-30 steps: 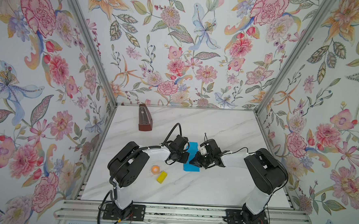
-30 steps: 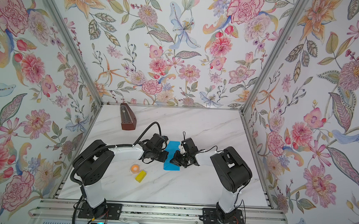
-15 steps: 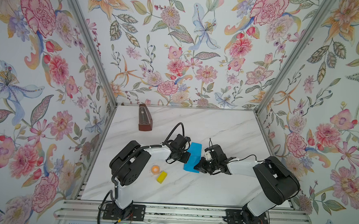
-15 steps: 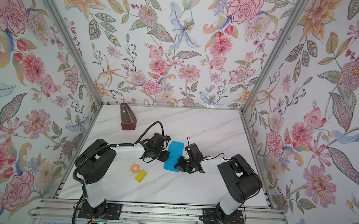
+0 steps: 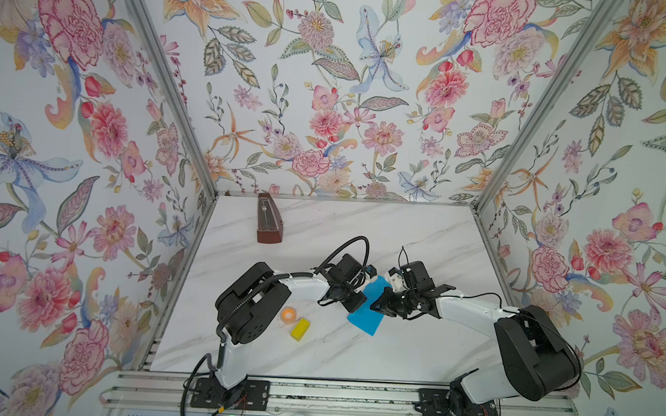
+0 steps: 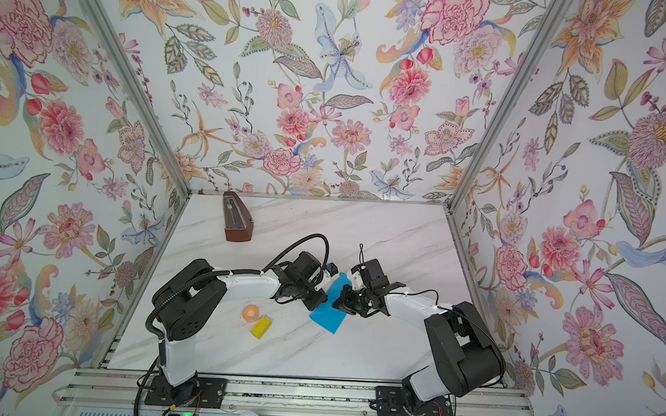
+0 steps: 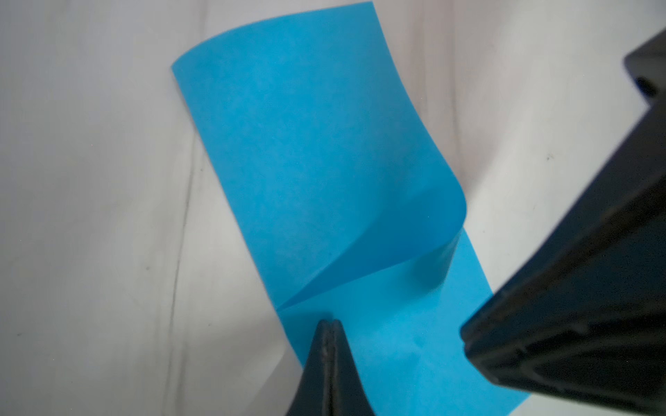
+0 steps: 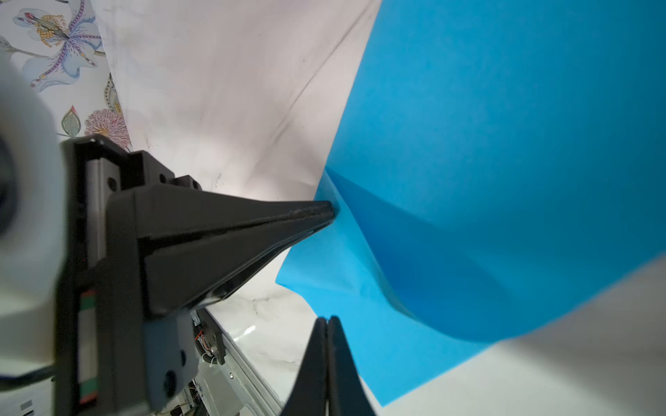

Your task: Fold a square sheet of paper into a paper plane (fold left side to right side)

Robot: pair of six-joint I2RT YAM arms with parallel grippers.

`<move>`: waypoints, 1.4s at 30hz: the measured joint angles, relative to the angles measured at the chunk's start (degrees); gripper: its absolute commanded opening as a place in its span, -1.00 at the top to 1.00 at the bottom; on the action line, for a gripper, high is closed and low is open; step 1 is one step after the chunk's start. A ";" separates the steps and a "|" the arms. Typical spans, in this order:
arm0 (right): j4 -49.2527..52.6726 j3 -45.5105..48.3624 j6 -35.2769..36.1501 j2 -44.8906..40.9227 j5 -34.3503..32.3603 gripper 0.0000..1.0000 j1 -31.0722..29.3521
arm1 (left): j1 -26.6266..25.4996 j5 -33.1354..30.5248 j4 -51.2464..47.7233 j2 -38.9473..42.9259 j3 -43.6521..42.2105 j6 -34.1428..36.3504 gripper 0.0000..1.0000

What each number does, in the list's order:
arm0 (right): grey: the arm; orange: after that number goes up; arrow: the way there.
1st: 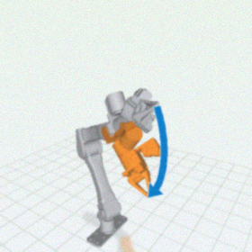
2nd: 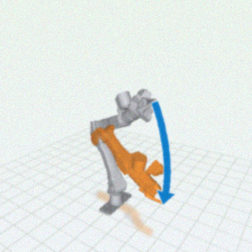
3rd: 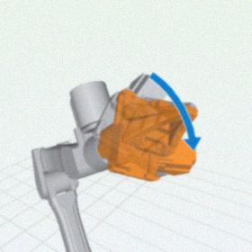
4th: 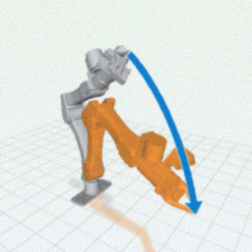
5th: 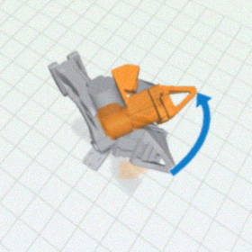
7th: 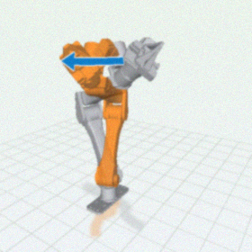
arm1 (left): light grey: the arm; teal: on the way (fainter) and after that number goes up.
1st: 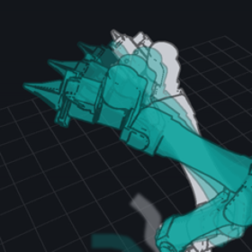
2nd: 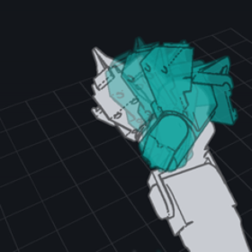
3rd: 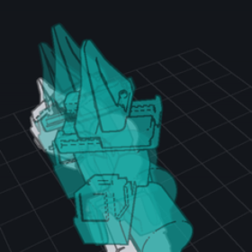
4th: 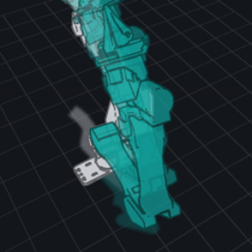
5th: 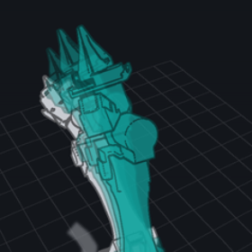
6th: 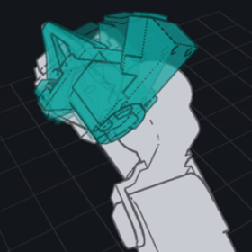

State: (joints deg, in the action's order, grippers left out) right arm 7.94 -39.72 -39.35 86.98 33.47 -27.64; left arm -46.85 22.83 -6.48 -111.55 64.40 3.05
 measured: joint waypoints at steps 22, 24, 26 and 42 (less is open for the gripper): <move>3.34 -3.87 7.02 10.64 4.42 0.90 0.44 | 0.00 0.76 -0.39 -0.17 0.31 3.61 1.00; 2.89 -3.72 6.69 10.64 4.59 0.91 0.07 | 0.00 0.63 -0.48 -0.17 0.39 3.58 1.00; 1.62 -3.30 5.44 10.64 4.72 0.93 -0.74 | 0.09 0.31 -0.48 -0.15 0.42 3.54 1.00; -12.22 0.98 -10.84 10.64 4.26 0.97 -5.77 | 0.39 -5.20 -7.21 8.20 -1.88 -14.38 0.93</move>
State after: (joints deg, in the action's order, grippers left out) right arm -4.27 -38.74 -50.19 97.62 37.74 -33.41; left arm -46.46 17.63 -13.69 -103.35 62.52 -11.33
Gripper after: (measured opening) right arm 0.047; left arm 0.048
